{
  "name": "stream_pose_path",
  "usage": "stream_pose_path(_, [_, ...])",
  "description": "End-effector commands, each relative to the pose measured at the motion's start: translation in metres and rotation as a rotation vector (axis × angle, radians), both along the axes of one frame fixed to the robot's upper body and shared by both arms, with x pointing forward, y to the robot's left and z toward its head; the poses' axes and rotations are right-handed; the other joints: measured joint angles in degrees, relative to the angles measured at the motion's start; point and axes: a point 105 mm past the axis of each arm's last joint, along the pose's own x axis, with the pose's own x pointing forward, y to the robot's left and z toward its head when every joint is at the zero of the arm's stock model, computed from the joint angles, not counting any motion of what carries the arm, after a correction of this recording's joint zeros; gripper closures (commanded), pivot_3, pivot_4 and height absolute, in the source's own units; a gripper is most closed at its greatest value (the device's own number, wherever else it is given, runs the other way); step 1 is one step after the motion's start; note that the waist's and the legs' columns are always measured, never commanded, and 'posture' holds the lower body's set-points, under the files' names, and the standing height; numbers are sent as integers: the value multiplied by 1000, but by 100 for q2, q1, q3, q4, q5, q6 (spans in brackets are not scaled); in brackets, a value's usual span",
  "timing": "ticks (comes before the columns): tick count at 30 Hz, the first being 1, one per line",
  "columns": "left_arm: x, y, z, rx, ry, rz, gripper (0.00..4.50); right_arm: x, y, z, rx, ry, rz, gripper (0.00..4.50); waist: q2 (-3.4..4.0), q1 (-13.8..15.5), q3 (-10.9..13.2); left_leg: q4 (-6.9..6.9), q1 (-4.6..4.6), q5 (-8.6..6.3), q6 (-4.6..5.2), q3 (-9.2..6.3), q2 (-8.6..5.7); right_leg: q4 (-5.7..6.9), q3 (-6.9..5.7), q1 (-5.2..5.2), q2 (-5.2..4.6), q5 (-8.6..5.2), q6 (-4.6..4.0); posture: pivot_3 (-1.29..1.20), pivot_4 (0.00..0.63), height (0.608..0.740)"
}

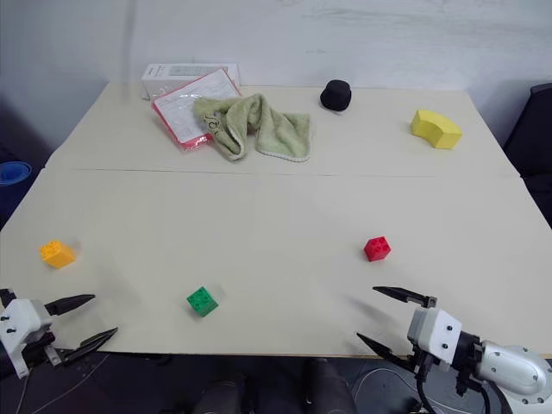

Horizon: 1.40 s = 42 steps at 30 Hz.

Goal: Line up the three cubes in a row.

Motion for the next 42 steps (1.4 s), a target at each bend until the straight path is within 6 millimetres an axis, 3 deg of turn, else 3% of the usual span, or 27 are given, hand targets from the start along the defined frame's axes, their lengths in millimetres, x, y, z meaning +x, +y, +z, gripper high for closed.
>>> stream_pose_path(1, [1, -9, 12, -24, -15, -45, 164, 2, 6, 9, 29, -38, 4, 0, -2, 0, -1, 0, 0, 0, 0, 0, 0, 0, 0, 0, 0, 0, 0, 0, 150, 740])
stream_pose_path(4, [7, -30, 15, -94, 12, -106, 164, 6, 2, 13, 60, -50, -52, 0, -3, 1, -2, 2, 0, 0, 0, 0, 0, 1, 0, 1, 0, 0, 0, 0, 150, 740])
stream_pose_path(6, [22, -54, 21, -194, 40, -196, 164, 11, -11, 27, 128, -84, -193, 0, 3, 46, -1, 2, 2, 0, 0, 0, -1, 2, 1, 3, -1, 1, 1, 0, 150, 740])
stream_pose_path(8, [35, -66, 32, -262, -5, -232, 164, 9, -19, 33, 154, -97, -265, 0, 11, 96, -3, 3, 0, 4, -3, -8, -4, 6, 0, 4, -3, 1, 1, 0, 150, 740])
stream_pose_path(12, [57, -87, 42, -272, -65, -304, 164, -8, -38, 25, 133, -76, -382, 0, -2, 122, -13, -9, 5, 6, -11, -6, -3, 6, 1, 5, 2, 0, 0, 0, 150, 740])
stream_pose_path(16, [75, -111, 54, -253, -118, -430, 164, -24, -66, 6, 137, -63, -611, 0, -1, 85, -15, -24, 11, 10, -17, 0, -3, 4, 2, 4, 4, -1, -1, 0, 150, 740])
stream_pose_path(20, [79, -126, 53, -259, -90, -514, 164, -23, -64, 3, 184, -69, -656, 0, 4, -76, -16, -24, 29, 12, -18, 23, -3, 12, 24, 12, 6, 0, 1, 0, 150, 740])
stream_pose_path(22, [81, -135, 54, -264, -91, -552, 164, -13, -52, 6, 233, -80, -643, 0, 4, -130, -16, -33, 36, 15, -21, 21, -3, 12, 24, 26, 6, -1, 0, 0, 150, 740])
stream_pose_path(28, [95, -149, 56, -256, -160, -576, 164, 58, -19, 39, 450, -102, -671, 0, 6, -200, -18, -22, 39, 43, -54, 22, -5, 41, 32, 3, 7, -1, -1, 0, 150, 740])
stream_pose_path(33, [89, -158, 50, -253, -128, -615, 164, 96, -8, 36, 448, -58, -729, 0, 6, -114, -17, -27, 27, 50, -75, 0, -4, 56, 14, -12, 12, -19, -24, 0, 150, 740])
stream_pose_path(38, [90, -157, 52, -244, -156, -590, 164, 112, 0, 13, 415, 26, -757, 0, 6, -137, -17, -18, 19, 49, -65, -4, -9, 55, 9, -7, 5, -19, -21, 0, 150, 740])
stream_pose_path(42, [88, -155, 53, -231, -176, -585, 0, 108, 2, 11, 438, 17, -749, 932, 6, -147, -18, -20, 19, 44, -47, -3, -8, 56, 10, -9, 5, -16, -17, 0, 150, 740])
